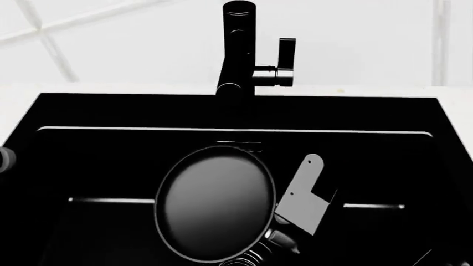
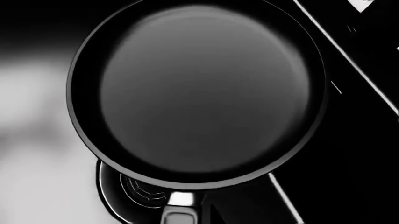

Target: Pick the pan and sponge and place them into the sink. Then turn on the water.

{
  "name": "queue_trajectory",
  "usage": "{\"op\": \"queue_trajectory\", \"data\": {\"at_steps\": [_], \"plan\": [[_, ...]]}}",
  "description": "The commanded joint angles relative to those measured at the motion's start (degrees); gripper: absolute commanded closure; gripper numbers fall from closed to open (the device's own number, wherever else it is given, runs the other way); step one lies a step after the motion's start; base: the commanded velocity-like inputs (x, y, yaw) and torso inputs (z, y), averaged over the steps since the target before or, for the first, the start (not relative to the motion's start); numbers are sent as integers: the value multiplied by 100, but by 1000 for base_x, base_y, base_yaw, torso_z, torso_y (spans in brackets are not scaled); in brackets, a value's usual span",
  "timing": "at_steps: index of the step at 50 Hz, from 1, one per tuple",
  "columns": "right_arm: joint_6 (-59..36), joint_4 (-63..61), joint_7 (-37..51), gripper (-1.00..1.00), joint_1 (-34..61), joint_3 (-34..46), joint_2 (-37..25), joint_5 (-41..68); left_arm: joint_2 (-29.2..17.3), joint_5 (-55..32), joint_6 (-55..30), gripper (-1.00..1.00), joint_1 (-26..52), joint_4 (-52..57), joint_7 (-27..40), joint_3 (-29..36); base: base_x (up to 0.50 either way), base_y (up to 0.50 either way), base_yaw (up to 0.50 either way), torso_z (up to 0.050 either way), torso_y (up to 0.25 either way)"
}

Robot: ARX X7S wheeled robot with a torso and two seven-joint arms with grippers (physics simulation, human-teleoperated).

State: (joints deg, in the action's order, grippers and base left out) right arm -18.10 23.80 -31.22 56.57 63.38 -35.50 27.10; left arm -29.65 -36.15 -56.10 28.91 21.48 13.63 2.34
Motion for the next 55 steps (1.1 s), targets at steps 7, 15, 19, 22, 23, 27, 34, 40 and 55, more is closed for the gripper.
{"op": "queue_trajectory", "data": {"at_steps": [7,15,19,22,23,27,34,40,55], "plan": [[1180,1221,-579,100,116,327,794,-671,-46,-26,48,-100,-100,6,4,-46,0,0,0,0,1],[1621,2343,-1060,100,243,511,1430,-830,-60,-51,56,-100,-143,45,21,-79,0,0,0,1,1],[2012,3129,-1181,100,324,494,1811,-879,-57,-54,57,-100,-177,47,38,-83,0,0,0,0,0],[2533,4152,-1387,100,336,451,2268,-879,-41,-47,60,-100,-121,-9,35,-60,0,0,0,0,3],[2708,4447,-1435,100,354,453,2385,-906,-44,-50,57,-100,-120,-6,36,-59,0,0,0,0,0],[3029,5112,-1546,100,333,362,2733,-1024,-88,-97,-17,-100,-123,76,54,-87,0,0,0,0,0],[3066,5116,-1583,100,72,-33,2848,-1491,-97,-96,40,-100,-225,56,68,-139,0,0,0,0,1],[3050,5117,-1591,100,-57,-436,2920,-1867,-69,-98,17,-100,-127,19,89,-102,0,0,0,2,2],[2843,5118,-1648,100,-227,-1053,3016,-2474,-117,-122,26,-100,-196,63,98,-118,0,0,1,0,0]]}}
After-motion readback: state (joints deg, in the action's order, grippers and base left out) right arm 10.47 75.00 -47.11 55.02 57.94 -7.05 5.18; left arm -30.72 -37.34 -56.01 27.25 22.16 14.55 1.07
